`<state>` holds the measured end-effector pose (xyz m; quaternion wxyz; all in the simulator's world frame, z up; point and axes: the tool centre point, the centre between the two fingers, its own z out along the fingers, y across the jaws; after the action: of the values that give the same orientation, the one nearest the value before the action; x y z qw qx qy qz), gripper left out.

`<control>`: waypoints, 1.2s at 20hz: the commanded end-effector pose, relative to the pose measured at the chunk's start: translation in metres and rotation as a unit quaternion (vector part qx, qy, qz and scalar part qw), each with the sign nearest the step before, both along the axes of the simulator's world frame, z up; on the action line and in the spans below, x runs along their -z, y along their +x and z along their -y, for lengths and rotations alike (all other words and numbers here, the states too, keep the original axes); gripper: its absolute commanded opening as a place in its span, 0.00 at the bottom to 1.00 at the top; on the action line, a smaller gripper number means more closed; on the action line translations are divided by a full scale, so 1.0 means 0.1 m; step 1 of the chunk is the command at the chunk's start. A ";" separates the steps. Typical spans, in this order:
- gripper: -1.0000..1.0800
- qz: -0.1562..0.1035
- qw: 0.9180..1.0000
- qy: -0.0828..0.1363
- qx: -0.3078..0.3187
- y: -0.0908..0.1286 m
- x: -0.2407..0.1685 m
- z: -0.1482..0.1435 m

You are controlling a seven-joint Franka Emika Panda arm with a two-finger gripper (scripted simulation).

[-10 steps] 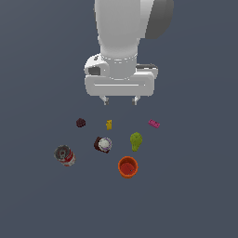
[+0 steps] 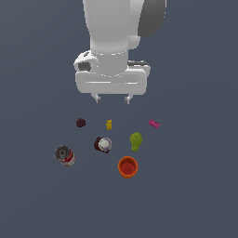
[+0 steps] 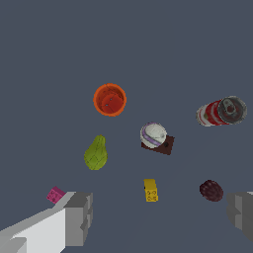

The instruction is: Pick up a designated object from a clutter of objects.

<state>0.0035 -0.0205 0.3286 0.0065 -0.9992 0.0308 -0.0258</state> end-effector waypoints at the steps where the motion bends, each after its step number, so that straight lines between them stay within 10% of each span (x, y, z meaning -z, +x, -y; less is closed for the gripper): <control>1: 0.96 0.002 1.000 -0.001 -0.001 0.00 -0.02 0.03; 15: 0.96 -0.004 0.998 0.004 0.070 0.12 0.32 0.08; 24: 0.96 -0.014 0.982 0.009 0.187 0.27 0.88 0.20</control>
<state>0.0282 -0.0384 0.2515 0.0103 -0.9806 0.1953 -0.0142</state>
